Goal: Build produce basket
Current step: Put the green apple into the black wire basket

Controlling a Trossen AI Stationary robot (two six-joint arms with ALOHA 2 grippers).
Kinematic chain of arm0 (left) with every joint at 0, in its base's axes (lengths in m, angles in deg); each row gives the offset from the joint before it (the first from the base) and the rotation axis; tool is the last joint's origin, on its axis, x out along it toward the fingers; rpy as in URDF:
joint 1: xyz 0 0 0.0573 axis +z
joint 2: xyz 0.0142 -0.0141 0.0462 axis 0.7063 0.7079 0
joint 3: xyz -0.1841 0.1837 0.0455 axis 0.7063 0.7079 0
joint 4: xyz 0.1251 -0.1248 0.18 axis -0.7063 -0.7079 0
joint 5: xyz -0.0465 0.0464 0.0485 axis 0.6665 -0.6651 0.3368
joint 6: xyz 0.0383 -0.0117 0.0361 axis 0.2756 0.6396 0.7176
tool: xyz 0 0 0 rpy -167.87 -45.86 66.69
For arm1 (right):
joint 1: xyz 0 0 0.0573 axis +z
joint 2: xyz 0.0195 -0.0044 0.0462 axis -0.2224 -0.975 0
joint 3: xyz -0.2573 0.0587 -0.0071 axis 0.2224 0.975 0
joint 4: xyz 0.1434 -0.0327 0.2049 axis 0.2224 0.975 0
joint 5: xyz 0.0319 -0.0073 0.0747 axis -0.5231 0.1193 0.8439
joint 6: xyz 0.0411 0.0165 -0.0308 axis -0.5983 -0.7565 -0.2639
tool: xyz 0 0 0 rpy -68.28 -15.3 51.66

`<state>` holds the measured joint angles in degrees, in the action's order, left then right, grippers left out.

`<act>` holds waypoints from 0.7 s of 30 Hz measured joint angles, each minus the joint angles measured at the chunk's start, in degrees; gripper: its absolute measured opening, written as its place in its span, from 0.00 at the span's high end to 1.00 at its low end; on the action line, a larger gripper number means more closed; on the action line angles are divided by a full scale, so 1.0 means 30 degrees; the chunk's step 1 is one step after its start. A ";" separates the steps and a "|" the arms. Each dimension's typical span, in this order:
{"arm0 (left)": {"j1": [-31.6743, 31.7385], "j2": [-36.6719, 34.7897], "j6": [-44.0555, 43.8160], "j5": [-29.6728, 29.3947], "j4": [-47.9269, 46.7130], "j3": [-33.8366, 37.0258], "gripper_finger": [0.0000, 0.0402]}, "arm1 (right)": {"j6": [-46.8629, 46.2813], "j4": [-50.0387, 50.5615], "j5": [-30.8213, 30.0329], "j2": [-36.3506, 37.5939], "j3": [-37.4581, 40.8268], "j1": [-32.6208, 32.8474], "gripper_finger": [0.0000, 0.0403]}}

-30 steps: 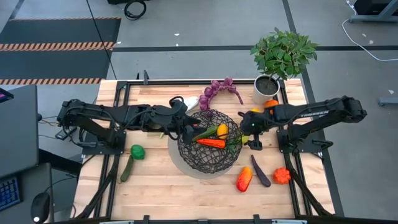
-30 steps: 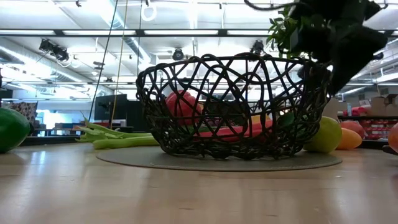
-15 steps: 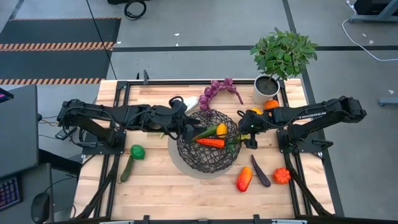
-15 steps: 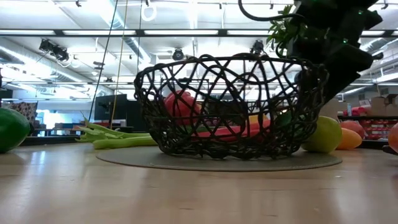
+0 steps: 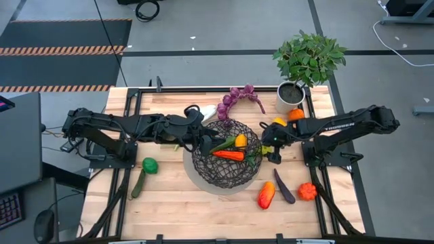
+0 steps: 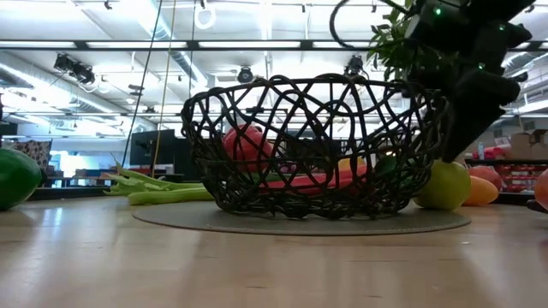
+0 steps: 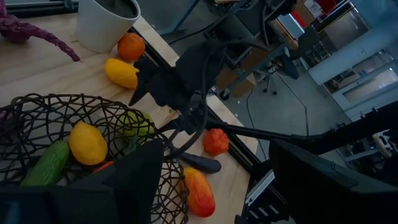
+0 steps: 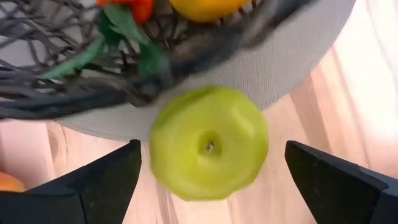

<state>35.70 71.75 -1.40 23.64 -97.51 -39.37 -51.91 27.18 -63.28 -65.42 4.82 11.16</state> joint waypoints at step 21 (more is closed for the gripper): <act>0.0000 0.0000 0.0200 0.0000 -0.0001 0.0000 0.26 | -0.3276 -0.1782 -0.0051 0.0000 0.1955 0.0000 0.15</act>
<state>35.70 71.75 -0.80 23.64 -97.52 -39.37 -61.74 21.84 -63.43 -65.42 10.69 11.16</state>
